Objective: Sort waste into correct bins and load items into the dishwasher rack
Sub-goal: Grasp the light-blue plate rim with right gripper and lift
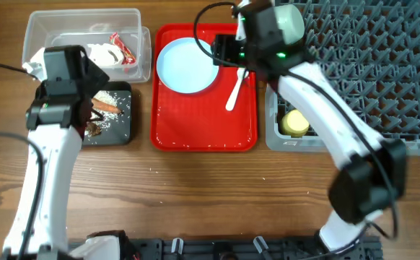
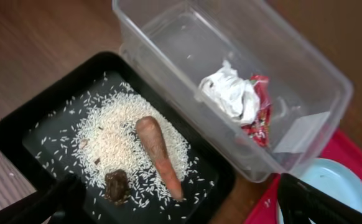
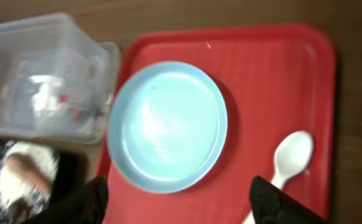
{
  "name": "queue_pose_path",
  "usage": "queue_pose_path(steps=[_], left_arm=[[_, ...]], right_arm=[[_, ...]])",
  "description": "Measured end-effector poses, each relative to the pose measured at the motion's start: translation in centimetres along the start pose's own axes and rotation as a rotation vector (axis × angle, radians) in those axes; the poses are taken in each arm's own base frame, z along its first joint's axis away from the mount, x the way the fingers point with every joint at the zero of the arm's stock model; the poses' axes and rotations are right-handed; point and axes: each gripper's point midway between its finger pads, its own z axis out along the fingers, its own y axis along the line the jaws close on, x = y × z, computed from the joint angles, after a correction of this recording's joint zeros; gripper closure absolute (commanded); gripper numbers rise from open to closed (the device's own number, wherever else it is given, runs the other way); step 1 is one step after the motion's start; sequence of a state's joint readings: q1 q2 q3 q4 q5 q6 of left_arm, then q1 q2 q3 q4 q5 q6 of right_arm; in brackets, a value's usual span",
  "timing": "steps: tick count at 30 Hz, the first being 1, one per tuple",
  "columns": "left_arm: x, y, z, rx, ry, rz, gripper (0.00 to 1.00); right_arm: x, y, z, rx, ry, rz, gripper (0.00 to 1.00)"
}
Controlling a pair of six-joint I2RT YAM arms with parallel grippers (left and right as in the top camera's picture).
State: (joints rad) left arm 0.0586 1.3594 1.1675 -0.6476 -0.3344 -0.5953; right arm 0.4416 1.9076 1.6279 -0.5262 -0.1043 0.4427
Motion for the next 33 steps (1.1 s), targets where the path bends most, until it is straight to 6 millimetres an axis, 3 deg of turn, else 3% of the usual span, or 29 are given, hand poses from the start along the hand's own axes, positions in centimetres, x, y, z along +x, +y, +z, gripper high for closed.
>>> queue_pose_path(steps=[7, 13, 15, 20, 21, 30, 33], left_arm=[[-0.2, -0.2, -0.6, 0.016, -0.011, 0.007, 0.0], [-0.2, -0.2, -0.6, 0.016, -0.01, 0.009, 0.0], [-0.2, -0.2, -0.6, 0.016, -0.01, 0.01, 0.0], [-0.2, -0.2, -0.6, 0.016, -0.01, 0.01, 0.0], [-0.2, -0.2, -0.6, 0.016, -0.01, 0.01, 0.0], [-0.2, -0.2, -0.6, 0.016, -0.01, 0.01, 0.0], [-0.2, -0.2, -0.6, 0.016, -0.01, 0.009, 0.0]], right_arm=[[3.0, -1.9, 8.2, 0.025, 0.072, 0.174, 0.46], [6.9, -3.0, 12.8, 0.072, 0.138, 0.261, 0.48], [7.2, -3.1, 13.5, 0.074, 0.132, 0.281, 0.51], [7.7, -3.6, 14.4, 0.094, 0.132, 0.325, 0.93], [7.9, -3.7, 14.5, 0.097, 0.136, 0.33, 0.96], [8.2, -4.3, 14.5, 0.112, 0.15, 0.309, 0.96], [7.8, -4.7, 13.7, 0.119, 0.159, 0.242, 0.96]])
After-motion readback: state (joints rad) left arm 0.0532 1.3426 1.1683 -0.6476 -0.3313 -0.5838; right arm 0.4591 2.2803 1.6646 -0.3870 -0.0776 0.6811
